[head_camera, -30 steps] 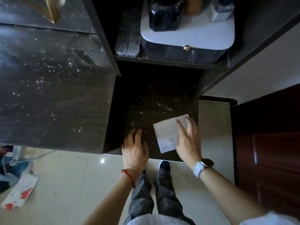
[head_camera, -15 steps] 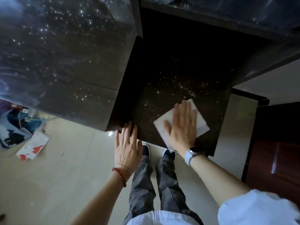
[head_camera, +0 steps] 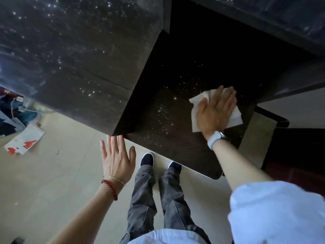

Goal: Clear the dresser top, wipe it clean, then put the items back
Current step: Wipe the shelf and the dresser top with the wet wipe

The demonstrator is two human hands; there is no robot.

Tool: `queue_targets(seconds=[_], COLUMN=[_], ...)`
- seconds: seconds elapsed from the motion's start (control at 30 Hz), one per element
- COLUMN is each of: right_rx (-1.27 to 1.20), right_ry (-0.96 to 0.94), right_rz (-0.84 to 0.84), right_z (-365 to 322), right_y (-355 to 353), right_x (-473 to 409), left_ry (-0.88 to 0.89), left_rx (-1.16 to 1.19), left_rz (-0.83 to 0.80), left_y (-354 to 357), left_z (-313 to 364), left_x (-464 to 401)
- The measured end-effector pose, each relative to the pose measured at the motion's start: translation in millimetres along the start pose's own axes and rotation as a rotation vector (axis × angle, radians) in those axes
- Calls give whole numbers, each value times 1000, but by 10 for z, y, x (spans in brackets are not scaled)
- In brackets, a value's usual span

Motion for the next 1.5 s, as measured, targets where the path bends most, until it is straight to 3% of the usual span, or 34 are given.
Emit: queue_targets(seconds=[0.07, 0.17, 0.3, 0.37, 0.53, 0.6, 0.67, 0.8, 0.9, 1.0, 1.1, 1.2, 1.3, 1.37, 1.5], right_rx=[-2, 111, 235, 217, 129, 35, 9, 15, 131, 268, 289, 259, 138, 68, 126], right_ry=[-126, -615, -1033, -966, -331, -203, -269, -577, -852, -1127, -1036, -688, -308, -305, -584], right_rz=[-6, -149, -253, -206, -58, -57, -67, -105, -215, -307, -296, -224, -145, -125, -230], right_z=[-454, -1081, -974, -820, -557, -787, -1156, -1651, -1568, -1213, -762, -460, -627, -1039, -1411], right_y=[97, 389, 390, 263, 83, 79, 131, 335, 476, 498, 390, 277, 291, 362, 545], right_x=[157, 937, 1366, 1004, -131, -239, -123, 601, 1291, 1679, 1395, 989, 937, 1077, 1475], left_ry=[-22, -47, -80, -89, -112, -112, -113, -32, -7, 50, 47, 66, 90, 68, 136], left_rx=[9, 32, 33, 18, -6, -5, 22, 145, 180, 122, 87, 88, 114, 165, 172], left_rz=[8, 2, -37, -56, -73, -72, -84, -34, 8, -58, -148, -167, -155, -70, 74], left_y=[-38, -41, 23, 70, 142, 113, 84, 27, 48, 153, 261, 257, 166, -19, -295], left_z=[-34, -60, -57, -49, -53, -56, -55, -11, -31, 75, 123, 72, -5, -77, -8], left_x=[-54, -75, -72, -87, -95, -88, -68, 108, 277, 302, 275, 285, 274, 260, 349])
Point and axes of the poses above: each hand's wrist, its own x-axis away from the middle knuckle, its own y-axis out of the palm, z = x × y, the point moved 10 cm from there along -x, towards the middle knuckle, and after that the axes turned 4 degrees about -z, right-handed, at the moved point
